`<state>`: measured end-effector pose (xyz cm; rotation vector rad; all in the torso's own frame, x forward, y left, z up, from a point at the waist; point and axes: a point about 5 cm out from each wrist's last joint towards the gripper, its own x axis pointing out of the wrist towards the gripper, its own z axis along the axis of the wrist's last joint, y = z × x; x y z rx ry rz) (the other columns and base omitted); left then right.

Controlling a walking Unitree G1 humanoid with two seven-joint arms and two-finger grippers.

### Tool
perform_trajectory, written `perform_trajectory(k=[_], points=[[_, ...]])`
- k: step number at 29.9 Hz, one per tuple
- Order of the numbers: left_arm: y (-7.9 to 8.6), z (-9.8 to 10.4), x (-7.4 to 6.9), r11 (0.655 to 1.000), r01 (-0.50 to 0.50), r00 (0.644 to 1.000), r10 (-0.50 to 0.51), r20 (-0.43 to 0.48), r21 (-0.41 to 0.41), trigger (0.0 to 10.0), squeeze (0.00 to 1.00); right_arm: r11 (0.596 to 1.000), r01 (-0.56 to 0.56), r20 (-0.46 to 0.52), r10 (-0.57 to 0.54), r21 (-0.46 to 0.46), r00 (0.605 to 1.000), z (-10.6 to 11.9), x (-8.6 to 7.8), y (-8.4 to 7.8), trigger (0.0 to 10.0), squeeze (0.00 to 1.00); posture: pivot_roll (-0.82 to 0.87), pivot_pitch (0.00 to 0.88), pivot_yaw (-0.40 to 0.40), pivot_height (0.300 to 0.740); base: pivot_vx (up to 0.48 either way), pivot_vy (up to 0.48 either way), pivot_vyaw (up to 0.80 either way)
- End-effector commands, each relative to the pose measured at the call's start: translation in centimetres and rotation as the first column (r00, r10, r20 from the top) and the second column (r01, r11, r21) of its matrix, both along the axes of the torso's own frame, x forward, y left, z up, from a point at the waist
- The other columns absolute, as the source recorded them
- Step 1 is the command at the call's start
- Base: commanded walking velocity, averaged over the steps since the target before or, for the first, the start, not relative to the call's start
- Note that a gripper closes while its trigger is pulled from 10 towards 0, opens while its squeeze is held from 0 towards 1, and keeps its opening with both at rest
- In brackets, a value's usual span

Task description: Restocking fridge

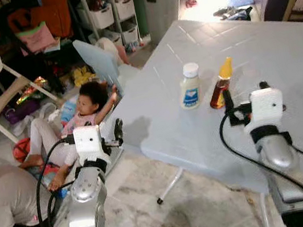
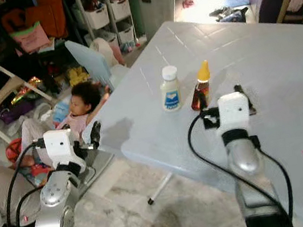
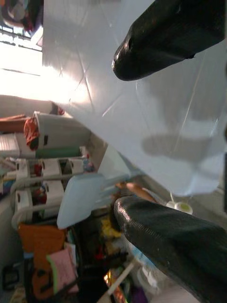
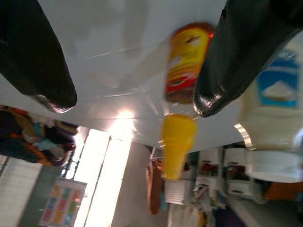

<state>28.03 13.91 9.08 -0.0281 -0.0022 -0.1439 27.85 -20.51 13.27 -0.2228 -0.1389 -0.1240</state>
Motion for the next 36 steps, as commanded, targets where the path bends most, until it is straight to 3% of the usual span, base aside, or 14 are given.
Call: perform_trajectory(k=[1, 10, 21, 36], points=[[0.0, 0.1, 0.1, 1.0, 0.006, 1.0, -0.006, 0.004, 0.01, 10.0, 0.0, 1.0, 0.006, 0.009, -0.006, 0.01, 1.0, 0.2, 0.4, 0.1, 10.0, 0.0, -0.08, 0.0, 0.042, 0.74, 0.0, 0.0, 0.0], [0.0, 0.1, 0.1, 1.0, -0.002, 1.0, 0.002, 0.002, 0.009, 10.0, 0.0, 0.999, -0.033, -0.014, 0.033, 0.025, 0.999, -0.3, 0.3, 0.9, 10.0, 0.0, -0.07, 0.0, 0.04, 0.74, 0.0, 0.0, 0.0], [0.9, 0.5, -0.9, 0.999, 0.01, 1.0, -0.01, -0.003, 0.043, 10.0, 0.0, 1.0, 0.022, 0.02, -0.022, 0.008, 1.0, 0.8, 2.6, -0.1, 10.0, 0.0, -0.02, 0.0, 0.066, 0.74, 0.0, 0.0, 0.0], [1.2, 1.2, -1.3, 0.997, 0.042, 0.999, -0.041, -0.017, 0.063, 10.0, 0.0, 1.0, 0.017, 0.056, -0.016, -0.013, 0.998, 1.7, 4.5, 0.1, 10.0, 0.0, 0.01, 0.0, 0.098, 0.74, 0.0, 0.0, 0.0]])
